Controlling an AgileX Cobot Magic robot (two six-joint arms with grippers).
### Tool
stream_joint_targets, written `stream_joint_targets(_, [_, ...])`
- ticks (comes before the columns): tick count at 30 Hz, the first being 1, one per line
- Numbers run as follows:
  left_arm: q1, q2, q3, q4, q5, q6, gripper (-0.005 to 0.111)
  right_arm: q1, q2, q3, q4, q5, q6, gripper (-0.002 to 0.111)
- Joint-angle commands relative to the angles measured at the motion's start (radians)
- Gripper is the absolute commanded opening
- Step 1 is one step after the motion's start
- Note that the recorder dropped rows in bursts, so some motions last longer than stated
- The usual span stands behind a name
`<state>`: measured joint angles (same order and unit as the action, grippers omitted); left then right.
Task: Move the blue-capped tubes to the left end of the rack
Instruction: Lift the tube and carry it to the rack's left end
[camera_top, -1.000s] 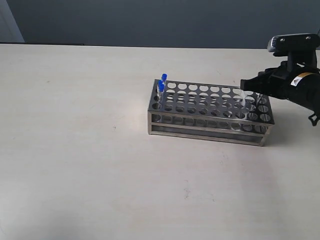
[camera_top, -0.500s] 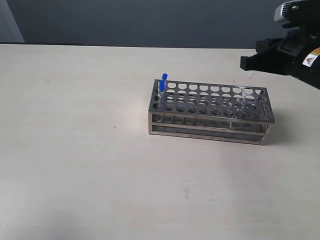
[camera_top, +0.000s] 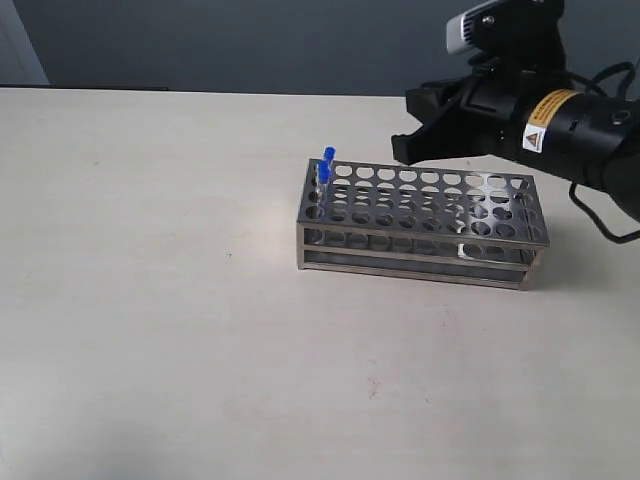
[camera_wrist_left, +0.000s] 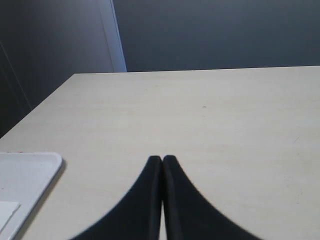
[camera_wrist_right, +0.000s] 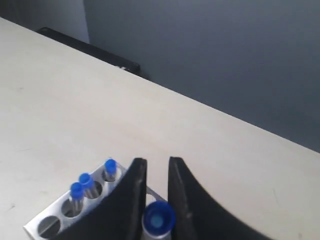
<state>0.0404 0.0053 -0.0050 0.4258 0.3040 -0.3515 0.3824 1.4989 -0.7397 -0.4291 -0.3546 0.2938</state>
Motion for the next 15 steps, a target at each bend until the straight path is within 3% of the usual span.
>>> stream_joint_targets(1, [-0.004, -0.005, 0.002, 0.006, -0.009, -0.005, 0.0, 0.009, 0.031, -0.004, -0.185, -0.107, 0.184, -0.001])
stream_joint_targets(7, [-0.004, -0.005, 0.002, 0.006, -0.009, -0.005, 0.0, 0.009, 0.085, -0.004, -0.434, -0.26, 0.334, -0.001])
stream_joint_targets(15, [-0.004, -0.005, 0.002, 0.006, -0.009, -0.005, 0.0, 0.009, 0.134, -0.045, -0.597, -0.289, 0.403, -0.001])
